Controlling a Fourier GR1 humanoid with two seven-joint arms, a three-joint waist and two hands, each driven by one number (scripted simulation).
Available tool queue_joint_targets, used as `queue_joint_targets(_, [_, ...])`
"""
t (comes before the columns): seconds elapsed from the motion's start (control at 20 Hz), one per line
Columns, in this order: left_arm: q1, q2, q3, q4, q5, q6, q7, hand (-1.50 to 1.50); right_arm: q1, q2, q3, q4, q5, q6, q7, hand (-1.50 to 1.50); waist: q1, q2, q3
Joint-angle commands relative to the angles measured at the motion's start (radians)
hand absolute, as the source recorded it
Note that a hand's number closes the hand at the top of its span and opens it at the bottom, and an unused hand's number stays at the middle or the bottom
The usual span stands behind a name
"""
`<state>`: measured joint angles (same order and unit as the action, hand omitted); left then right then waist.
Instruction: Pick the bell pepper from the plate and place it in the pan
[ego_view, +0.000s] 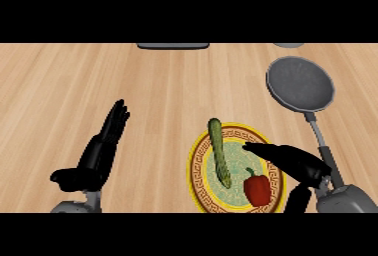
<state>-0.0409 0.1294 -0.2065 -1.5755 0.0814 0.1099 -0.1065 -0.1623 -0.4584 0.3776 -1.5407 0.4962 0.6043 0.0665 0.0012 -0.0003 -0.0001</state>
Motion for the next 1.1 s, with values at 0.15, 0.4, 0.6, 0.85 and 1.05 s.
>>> queue_joint_targets(0.15, [0.063, -0.03, -0.001, -0.022, -0.025, -0.03, -0.035, 0.0, -0.017, 0.123, -0.018, 0.114, 0.102, -0.039, -0.038, -1.5, 0.003, 0.0, 0.0])
queue_joint_targets(0.4, [-0.042, -0.05, 0.043, 0.057, -0.026, -0.045, -0.01, 0.0, -0.039, 0.198, 0.005, 0.19, 0.181, -0.073, -0.045, -1.5, 0.0, 0.001, 0.0])
queue_joint_targets(0.6, [0.059, -0.03, 0.021, -0.057, -0.038, -0.061, 0.019, 0.0, -0.01, 0.197, 0.0, 0.264, 0.227, -0.093, -0.087, -1.5, 0.004, 0.0, 0.0])
queue_joint_targets(0.85, [0.022, -0.039, 0.029, -0.059, -0.048, -0.049, 0.045, 0.0, -0.047, 0.155, 0.081, 0.275, 0.295, -0.057, -0.188, 1.5, 0.008, 0.001, 0.001])
queue_joint_targets(1.05, [0.006, -0.044, 0.028, -0.068, -0.06, -0.044, 0.072, 0.0, -0.038, 0.15, 0.085, 0.311, 0.36, -0.129, -0.222, 1.5, 0.004, 0.001, 0.001])
